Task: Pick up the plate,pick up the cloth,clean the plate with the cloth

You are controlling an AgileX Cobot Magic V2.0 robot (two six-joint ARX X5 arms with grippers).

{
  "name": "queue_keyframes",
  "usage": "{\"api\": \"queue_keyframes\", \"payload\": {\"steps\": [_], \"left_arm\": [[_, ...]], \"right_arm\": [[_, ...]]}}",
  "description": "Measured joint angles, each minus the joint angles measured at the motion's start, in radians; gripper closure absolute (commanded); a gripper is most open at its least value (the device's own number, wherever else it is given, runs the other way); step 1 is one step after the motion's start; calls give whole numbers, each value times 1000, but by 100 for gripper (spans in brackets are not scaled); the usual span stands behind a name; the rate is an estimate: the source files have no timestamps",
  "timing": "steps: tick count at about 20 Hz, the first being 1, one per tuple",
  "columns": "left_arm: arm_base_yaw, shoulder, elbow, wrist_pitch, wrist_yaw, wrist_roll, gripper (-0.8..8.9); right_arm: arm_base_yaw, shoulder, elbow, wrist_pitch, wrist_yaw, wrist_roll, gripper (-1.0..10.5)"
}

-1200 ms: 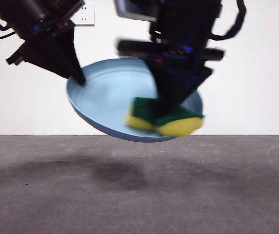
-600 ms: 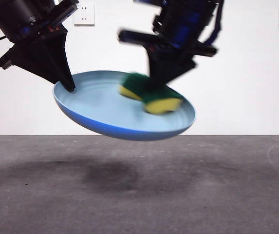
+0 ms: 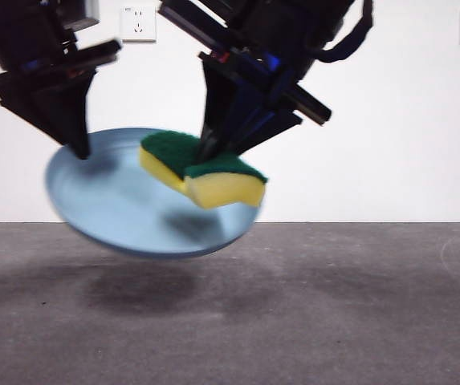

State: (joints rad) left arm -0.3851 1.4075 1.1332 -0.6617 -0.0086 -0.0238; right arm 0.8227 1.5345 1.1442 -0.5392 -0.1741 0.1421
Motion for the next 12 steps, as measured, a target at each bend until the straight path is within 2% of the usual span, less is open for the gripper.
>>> {"api": "queue_keyframes", "payload": {"steps": [4, 12], "left_arm": [[55, 62, 0, 35, -14, 16, 822], [106, 233, 1, 63, -6, 16, 822]], "right_arm": [[2, -89, 0, -29, 17, 0, 963], [0, -216, 0, -111, 176, 0, 963]]}}
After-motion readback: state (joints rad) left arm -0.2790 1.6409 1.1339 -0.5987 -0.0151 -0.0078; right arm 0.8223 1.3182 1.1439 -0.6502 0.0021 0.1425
